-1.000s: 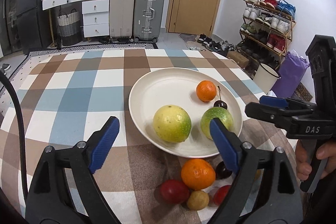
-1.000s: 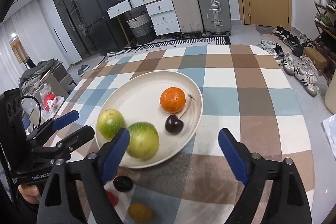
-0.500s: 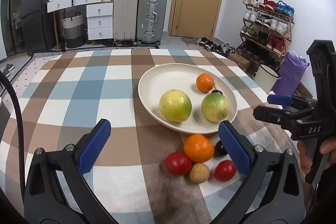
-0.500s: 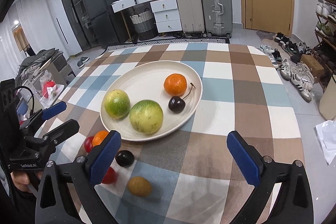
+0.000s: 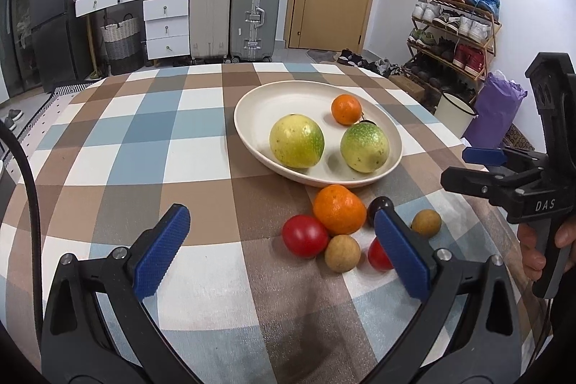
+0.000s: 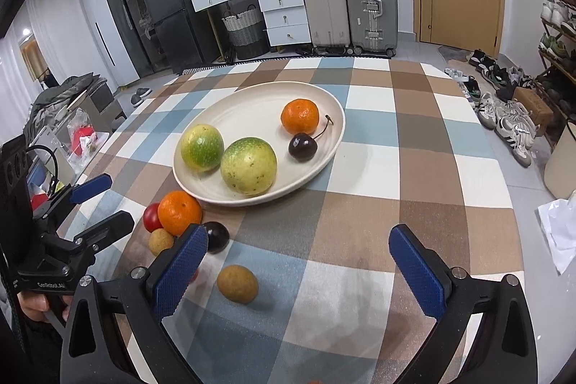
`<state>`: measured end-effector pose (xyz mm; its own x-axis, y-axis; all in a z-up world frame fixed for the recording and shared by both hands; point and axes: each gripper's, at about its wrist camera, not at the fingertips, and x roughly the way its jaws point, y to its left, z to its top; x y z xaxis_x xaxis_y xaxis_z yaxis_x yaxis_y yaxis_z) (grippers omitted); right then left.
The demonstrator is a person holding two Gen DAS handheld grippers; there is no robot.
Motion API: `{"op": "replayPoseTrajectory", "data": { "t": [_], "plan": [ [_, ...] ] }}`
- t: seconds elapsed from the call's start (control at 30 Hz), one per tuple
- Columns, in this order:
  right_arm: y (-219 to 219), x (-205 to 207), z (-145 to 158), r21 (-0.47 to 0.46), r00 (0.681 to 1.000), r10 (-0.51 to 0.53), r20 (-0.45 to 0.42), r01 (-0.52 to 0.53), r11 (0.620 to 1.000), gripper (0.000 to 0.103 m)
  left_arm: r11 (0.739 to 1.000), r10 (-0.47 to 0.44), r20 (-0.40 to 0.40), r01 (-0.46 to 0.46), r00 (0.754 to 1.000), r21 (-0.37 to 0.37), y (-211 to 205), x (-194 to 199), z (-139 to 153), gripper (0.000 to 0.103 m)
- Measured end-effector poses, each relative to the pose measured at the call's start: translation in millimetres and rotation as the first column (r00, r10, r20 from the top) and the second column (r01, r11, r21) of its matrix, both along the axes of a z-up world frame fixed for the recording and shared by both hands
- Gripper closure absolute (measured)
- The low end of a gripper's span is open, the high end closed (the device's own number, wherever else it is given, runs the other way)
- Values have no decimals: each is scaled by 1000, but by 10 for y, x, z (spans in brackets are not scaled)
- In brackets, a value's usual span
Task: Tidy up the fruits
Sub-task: 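Withdraw both tools back toward the remaining fruits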
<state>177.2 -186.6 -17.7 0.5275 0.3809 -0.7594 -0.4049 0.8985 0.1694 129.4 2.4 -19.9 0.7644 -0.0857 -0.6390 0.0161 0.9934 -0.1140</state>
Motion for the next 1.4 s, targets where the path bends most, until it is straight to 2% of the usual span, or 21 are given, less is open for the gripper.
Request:
{"op": "replayPoseTrajectory", "data": {
  "t": [0.17, 0.43, 0.67, 1.0, 1.07, 1.2, 1.4],
  "plan": [
    [-18, -58, -48, 17, 999, 25, -33, -25, 1000, 1, 1000, -10, -16, 10, 1000, -7, -15, 3, -23, 1],
    [88, -194, -165, -66, 997, 66, -38, -69, 995, 1, 999, -32, -35, 32, 999, -9, -48, -17, -50, 1],
    [117, -206, -276, -10, 989, 100, -105, -101, 995, 1, 999, -37, -44, 37, 998, -16, -46, -14, -68, 1],
    [318, -265, -301, -90, 985, 161, -68, -167, 982, 2, 999, -33, -77, 32, 996, -15, -50, 39, -115, 1],
    [341, -261, -318, -101, 985, 159, -67, -166, 981, 6, 999, -34, -81, 33, 996, -16, -49, 48, -123, 1],
    [350, -240, -365, -108, 985, 153, -83, -161, 981, 27, 999, -38, -85, 37, 996, -14, -52, 53, -132, 1],
    [346, -263, -362, -121, 987, 150, -60, -156, 980, 40, 999, -43, -89, 42, 995, -12, -65, 64, -140, 1]
  ]
}}
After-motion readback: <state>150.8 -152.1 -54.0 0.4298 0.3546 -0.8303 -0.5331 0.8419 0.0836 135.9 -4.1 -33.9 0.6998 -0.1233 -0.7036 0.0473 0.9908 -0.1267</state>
